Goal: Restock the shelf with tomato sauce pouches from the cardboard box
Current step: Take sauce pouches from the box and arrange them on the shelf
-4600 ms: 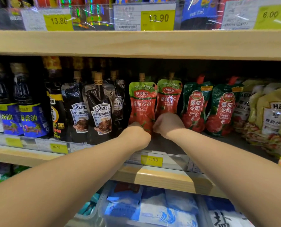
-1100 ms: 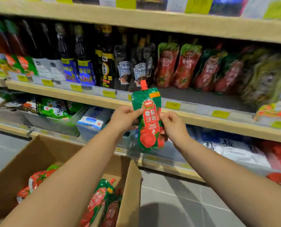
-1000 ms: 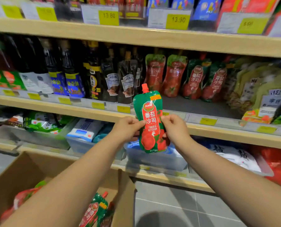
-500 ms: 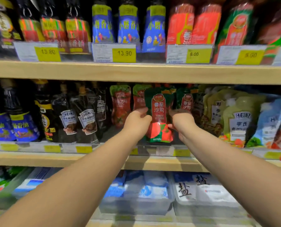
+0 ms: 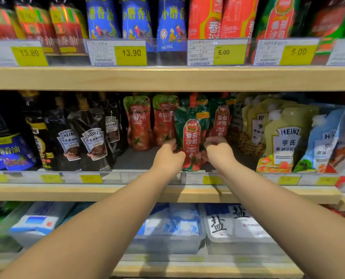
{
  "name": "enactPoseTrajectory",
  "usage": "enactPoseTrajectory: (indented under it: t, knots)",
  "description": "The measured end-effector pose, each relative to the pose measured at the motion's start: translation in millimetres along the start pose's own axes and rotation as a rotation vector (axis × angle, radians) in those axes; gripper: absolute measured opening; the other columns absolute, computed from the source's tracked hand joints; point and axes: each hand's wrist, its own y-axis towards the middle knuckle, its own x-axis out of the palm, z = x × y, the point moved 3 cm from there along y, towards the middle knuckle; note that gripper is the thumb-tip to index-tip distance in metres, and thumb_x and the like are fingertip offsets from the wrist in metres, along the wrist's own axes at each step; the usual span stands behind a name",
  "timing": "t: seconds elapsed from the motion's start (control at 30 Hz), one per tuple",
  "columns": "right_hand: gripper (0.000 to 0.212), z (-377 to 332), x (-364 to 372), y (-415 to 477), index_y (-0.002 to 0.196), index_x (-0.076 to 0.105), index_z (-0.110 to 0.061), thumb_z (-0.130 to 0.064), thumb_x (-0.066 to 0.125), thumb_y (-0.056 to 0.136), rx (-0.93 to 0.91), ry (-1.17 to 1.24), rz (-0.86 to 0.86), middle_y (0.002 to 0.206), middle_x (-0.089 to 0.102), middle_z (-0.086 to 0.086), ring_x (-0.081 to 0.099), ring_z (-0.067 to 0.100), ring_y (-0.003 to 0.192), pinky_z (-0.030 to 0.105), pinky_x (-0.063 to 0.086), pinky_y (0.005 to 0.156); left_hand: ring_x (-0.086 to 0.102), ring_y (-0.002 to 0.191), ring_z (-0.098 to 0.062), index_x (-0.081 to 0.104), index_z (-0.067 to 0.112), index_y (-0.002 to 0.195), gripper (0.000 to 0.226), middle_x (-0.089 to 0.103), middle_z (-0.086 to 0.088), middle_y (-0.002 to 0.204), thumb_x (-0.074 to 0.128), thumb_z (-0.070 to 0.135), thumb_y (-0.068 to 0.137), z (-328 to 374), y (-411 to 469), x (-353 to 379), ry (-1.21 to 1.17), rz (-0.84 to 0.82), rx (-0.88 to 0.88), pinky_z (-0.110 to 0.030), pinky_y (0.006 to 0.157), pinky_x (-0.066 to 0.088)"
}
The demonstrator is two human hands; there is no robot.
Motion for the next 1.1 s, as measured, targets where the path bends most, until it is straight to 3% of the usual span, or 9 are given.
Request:
enactPoseTrajectory:
  t: [0.13,0.27,0.33,0.43,0.57,0.67,0.77,0.9,1.1]
  knots:
    - [0.028,1.5,0.8,-12.5,0.117,0.052,-0.016,-0.009,0.043,0.091,0.037,-0.088,-0.096,0.115,0.060,0.011,0.061,0.026,0.101,0.040,0.053,0.089,0.055,0.112,-0.027,0.047,0.013,0.131,0.047,0.058,-0.009,0.128,0.053,0.021,0.086,0.4,2.9,3.9,0.153,-0.050,-0.049,-0.030,0.091,0.043]
    - [0.043,-1.2,-3.5,-19.1,0.136,0.046,-0.011,-0.014,0.040,0.093,0.010,-0.200,-0.145,0.132,0.055,0.012,0.057,0.025,0.111,0.028,0.051,0.074,0.058,0.102,-0.027,0.045,0.014,0.134,0.049,0.060,-0.010,0.122,0.051,0.022,0.087,3.3,9.7,14.4,0.196,-0.063,-0.031,-0.029,0.083,0.046]
    - [0.046,-1.5,-9.9,-18.5,0.140,0.041,-0.013,-0.019,0.040,0.094,0.002,-0.223,-0.148,0.136,0.052,0.010,0.054,0.025,0.117,0.032,0.050,0.086,0.058,0.097,-0.025,0.036,0.013,0.141,0.056,0.058,-0.011,0.126,0.049,0.020,0.087,3.8,14.1,23.5,0.201,-0.078,-0.034,-0.025,0.077,0.043]
    - [0.044,-1.1,-21.6,-11.7,0.138,0.043,-0.013,-0.023,0.039,0.095,0.008,-0.228,-0.097,0.134,0.054,0.010,0.053,0.027,0.117,0.034,0.043,0.097,0.055,0.083,-0.022,0.047,0.004,0.129,0.046,0.059,-0.014,0.113,0.047,0.020,0.087,7.4,20.2,43.0,0.203,-0.079,-0.067,-0.027,0.068,0.045]
    - [0.039,-0.1,-36.3,5.0,0.130,0.051,-0.008,-0.022,0.039,0.096,0.040,-0.262,-0.043,0.130,0.056,0.014,0.054,0.032,0.116,0.029,0.040,0.088,0.053,0.114,-0.032,0.046,0.007,0.130,0.044,0.053,-0.016,0.131,0.047,0.013,0.087,18.0,30.7,71.5,0.132,-0.097,-0.051,-0.036,0.097,0.046]
    - [0.037,-2.4,-43.0,22.2,0.126,0.055,-0.010,-0.028,0.037,0.098,0.078,-0.314,-0.035,0.130,0.058,0.014,0.054,0.031,0.116,0.027,0.037,0.087,0.056,0.110,-0.032,0.051,0.011,0.127,0.040,0.059,-0.015,0.125,0.049,0.012,0.088,26.2,38.1,88.3,0.168,-0.110,-0.027,-0.031,0.089,0.046]
    - [0.040,-4.2,-49.5,35.4,0.129,0.053,-0.011,-0.029,0.033,0.099,0.053,-0.383,-0.043,0.134,0.054,0.015,0.052,0.031,0.120,0.032,0.040,0.101,0.060,0.095,-0.031,0.057,0.009,0.117,0.033,0.064,-0.016,0.115,0.052,0.024,0.088,32.0,47.2,104.4,0.209,-0.128,-0.028,-0.028,0.074,0.043]
    - [0.043,2.3,-57.7,47.4,0.136,0.046,-0.014,-0.031,0.033,0.098,0.032,-0.397,-0.028,0.142,0.045,0.017,0.042,0.033,0.129,0.041,0.033,0.110,0.062,0.102,-0.032,0.050,0.011,0.124,0.044,0.063,-0.014,0.117,0.050,0.034,0.088,34.0,60.7,120.4,0.254,-0.137,-0.020,-0.030,0.078,0.046]
    - [0.037,-2.1,-60.4,50.2,0.126,0.054,-0.007,-0.018,0.037,0.096,-0.125,-0.519,0.104,0.129,0.056,0.020,0.051,0.036,0.118,0.042,0.042,0.100,0.058,0.110,-0.033,0.046,0.016,0.131,0.049,0.058,-0.013,0.128,0.046,0.041,0.089,28.2,68.6,125.2,0.323,-0.139,0.057,-0.027,0.080,0.042]
